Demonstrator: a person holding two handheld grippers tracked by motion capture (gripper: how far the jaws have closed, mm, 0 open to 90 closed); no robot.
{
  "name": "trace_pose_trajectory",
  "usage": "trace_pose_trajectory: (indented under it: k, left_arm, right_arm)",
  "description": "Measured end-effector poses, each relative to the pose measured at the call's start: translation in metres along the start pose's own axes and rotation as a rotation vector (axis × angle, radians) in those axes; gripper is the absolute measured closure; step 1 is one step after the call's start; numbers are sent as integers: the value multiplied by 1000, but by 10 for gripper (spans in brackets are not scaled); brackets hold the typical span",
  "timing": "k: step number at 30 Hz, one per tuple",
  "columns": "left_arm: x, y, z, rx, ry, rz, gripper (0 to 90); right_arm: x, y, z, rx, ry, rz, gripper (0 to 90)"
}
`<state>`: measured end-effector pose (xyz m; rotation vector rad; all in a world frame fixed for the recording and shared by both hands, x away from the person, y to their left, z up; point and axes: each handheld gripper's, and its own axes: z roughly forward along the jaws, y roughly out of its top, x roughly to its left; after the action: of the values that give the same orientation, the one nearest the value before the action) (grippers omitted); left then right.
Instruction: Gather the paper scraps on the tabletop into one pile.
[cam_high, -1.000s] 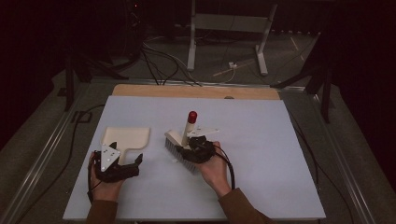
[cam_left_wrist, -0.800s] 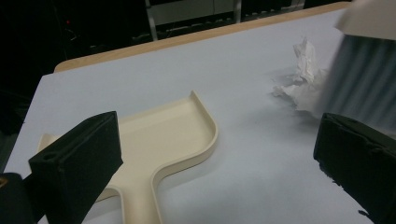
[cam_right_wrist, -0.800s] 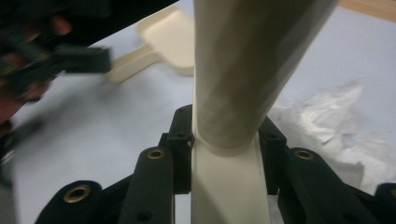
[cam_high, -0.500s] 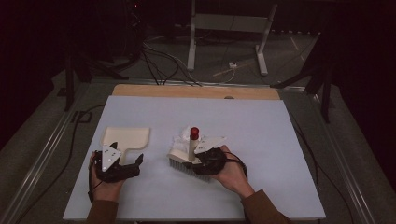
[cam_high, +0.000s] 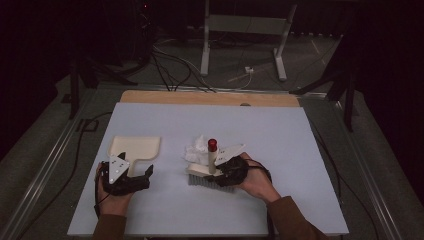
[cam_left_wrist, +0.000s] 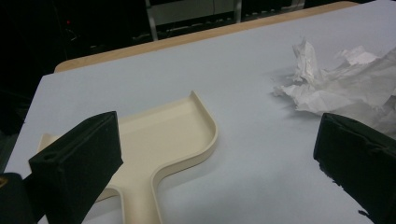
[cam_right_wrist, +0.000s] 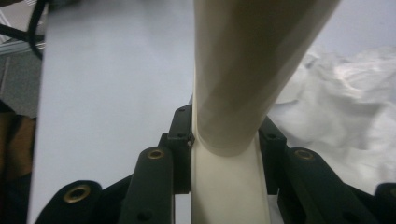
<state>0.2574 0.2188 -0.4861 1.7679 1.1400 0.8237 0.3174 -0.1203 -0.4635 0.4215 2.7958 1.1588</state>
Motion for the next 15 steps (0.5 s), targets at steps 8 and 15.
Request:
trace_pose_trajectory:
  k: [8,15]
  left_arm:
    - [0,0,0,1,0,1,20]
    - [0,0,0,0,0,0,19]
  right_arm:
    - [-13,-2,0,-3,-59,13,669]
    - [-16,-2,-3,-13,-86,20,669]
